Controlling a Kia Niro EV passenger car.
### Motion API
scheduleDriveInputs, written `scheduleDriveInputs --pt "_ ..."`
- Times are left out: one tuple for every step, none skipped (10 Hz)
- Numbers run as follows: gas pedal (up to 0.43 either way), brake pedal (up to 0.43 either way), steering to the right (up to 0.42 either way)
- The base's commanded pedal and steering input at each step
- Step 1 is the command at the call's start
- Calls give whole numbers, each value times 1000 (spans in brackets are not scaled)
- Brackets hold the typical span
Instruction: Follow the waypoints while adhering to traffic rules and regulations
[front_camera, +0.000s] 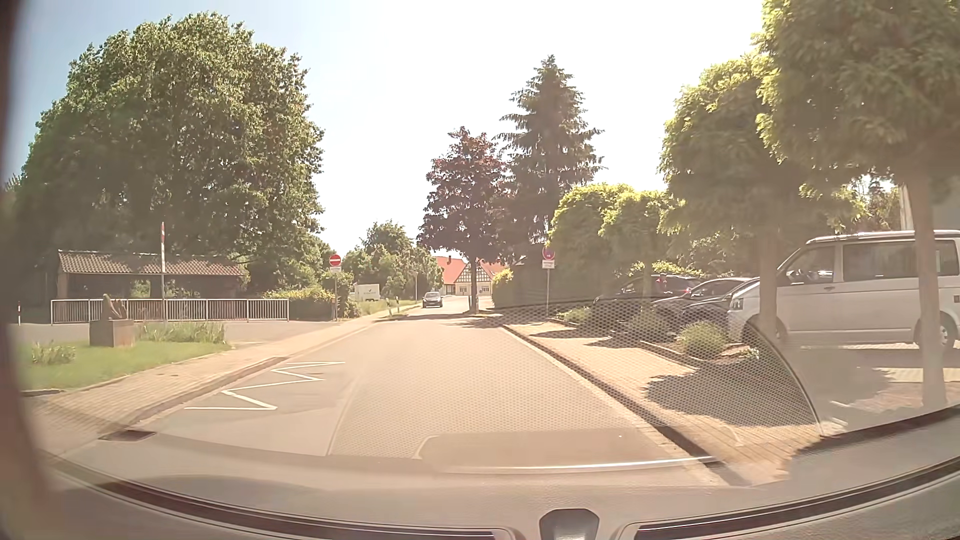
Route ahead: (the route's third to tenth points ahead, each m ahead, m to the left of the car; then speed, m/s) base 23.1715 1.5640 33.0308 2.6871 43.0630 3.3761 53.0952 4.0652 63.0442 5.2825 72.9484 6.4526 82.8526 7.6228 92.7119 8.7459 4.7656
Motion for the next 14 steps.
scheduleDriveInputs --pt "0 6 -38" --pt "0 6 -32" --pt "0 6 -29" --pt "0 6 -28" --pt "0 6 -29" --pt "0 6 -28" --pt "0 6 -28" --pt "0 6 -28" --pt "0 6 -29" --pt "0 6 -34" --pt "0 6 -36" --pt "0 6 -37" --pt "0 6 -38" --pt "0 6 -38"
